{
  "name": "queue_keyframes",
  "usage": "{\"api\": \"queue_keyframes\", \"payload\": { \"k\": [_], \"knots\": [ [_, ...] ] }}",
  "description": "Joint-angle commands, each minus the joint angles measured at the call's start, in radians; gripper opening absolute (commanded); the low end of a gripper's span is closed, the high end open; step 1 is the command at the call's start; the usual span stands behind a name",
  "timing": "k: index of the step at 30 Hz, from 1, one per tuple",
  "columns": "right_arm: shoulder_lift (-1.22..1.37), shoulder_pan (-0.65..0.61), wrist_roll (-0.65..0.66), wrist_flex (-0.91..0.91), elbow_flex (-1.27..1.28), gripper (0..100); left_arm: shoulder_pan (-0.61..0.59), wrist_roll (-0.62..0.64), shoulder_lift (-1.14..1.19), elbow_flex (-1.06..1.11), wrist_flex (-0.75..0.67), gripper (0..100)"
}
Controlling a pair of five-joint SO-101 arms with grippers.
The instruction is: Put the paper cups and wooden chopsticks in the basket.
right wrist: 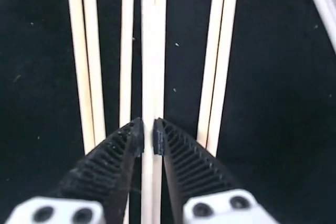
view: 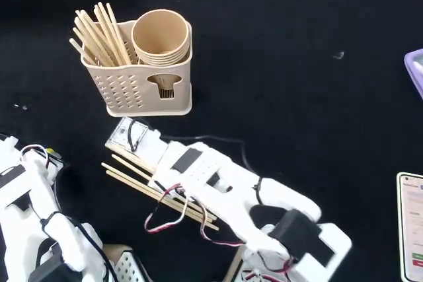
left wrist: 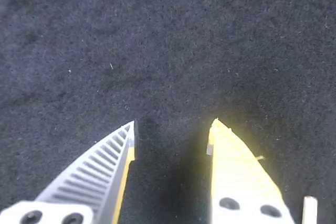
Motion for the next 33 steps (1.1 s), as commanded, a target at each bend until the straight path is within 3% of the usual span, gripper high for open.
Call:
{"api": "queue_keyframes", "payload": {
  "k": [1, 10, 15, 21, 25, 29, 33],
  "knots": [
    [-0.091, 0.015, 0.012, 0.002, 0.015, 1.1, 0.012, 0.000, -0.025, -0.033, -0.012, 22],
    [-0.091, 0.015, 0.008, 0.005, 0.016, 1.8, 0.012, 0.000, -0.025, -0.033, -0.012, 22],
    [-0.091, 0.006, 0.008, 0.008, 0.035, 11.5, 0.012, 0.000, -0.025, -0.033, -0.012, 22],
    [-0.091, -0.046, 0.008, 0.009, 0.038, 9.6, 0.012, 0.000, -0.025, -0.033, -0.012, 22],
    [-0.090, -0.043, 0.012, 0.009, 0.038, 10.9, 0.012, 0.000, -0.025, -0.033, -0.014, 22],
    [-0.067, -0.015, 0.015, 0.003, 0.030, 18.4, 0.012, 0.000, -0.025, -0.033, -0.014, 22],
    [0.019, 0.028, 0.017, 0.003, -0.030, 16.2, 0.012, 0.000, -0.025, -0.033, -0.014, 22]
  ]
}}
